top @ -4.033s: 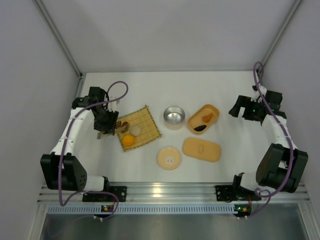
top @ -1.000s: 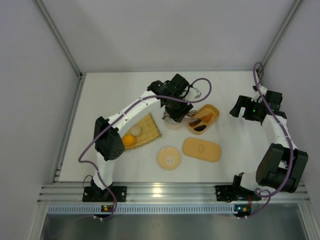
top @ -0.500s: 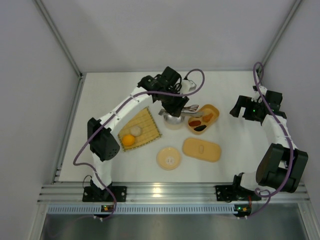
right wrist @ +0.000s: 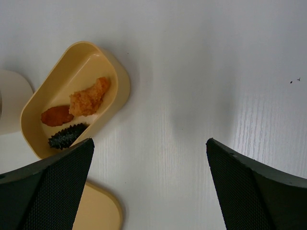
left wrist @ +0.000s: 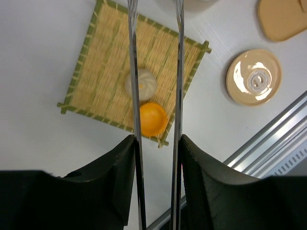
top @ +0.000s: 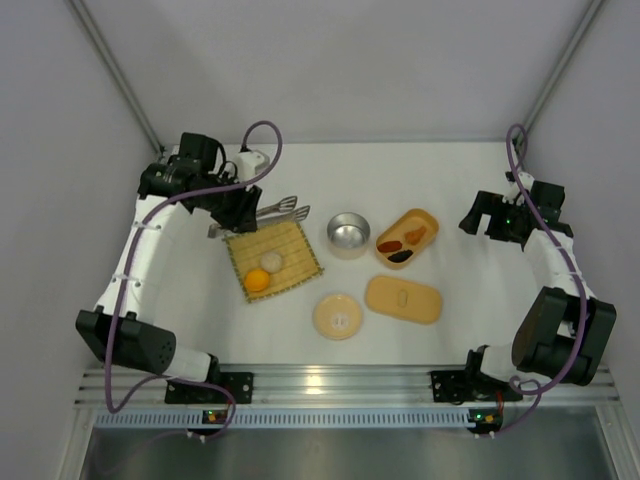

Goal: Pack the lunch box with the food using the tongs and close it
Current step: Pick up the fake food from the plate.

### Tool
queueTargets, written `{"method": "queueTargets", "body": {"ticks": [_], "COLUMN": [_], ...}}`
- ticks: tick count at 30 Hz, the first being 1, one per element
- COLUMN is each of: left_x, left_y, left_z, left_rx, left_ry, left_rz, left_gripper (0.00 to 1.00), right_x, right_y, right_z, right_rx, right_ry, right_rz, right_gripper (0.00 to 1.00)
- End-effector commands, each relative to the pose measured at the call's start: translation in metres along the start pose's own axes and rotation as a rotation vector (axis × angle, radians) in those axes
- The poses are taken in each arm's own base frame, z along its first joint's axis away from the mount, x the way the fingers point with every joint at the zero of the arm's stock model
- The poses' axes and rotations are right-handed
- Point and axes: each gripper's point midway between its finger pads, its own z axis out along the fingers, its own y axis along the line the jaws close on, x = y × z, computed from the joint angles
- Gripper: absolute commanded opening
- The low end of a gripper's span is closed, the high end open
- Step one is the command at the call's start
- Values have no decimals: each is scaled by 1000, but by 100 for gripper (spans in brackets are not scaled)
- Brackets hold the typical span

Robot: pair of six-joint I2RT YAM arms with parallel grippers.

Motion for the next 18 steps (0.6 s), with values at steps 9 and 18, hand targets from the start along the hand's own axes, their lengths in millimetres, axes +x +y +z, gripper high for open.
{"method": "queueTargets", "body": {"ticks": [9, 18], "left_x": [103, 133], "left_y": [21, 21], "left_z": [-20, -6], "left_rx": [-22, -19], "left_ry": [174, 242], "left_rz": [-72, -63], "left_gripper": [47, 49], "right_x": [-24, -25], "right_y": [2, 3], "right_z": [-6, -7], "right_rx": [-16, -17], "right_ry": [-59, -62], "right_rz": [-17, -15], "right_gripper": [99, 99]}}
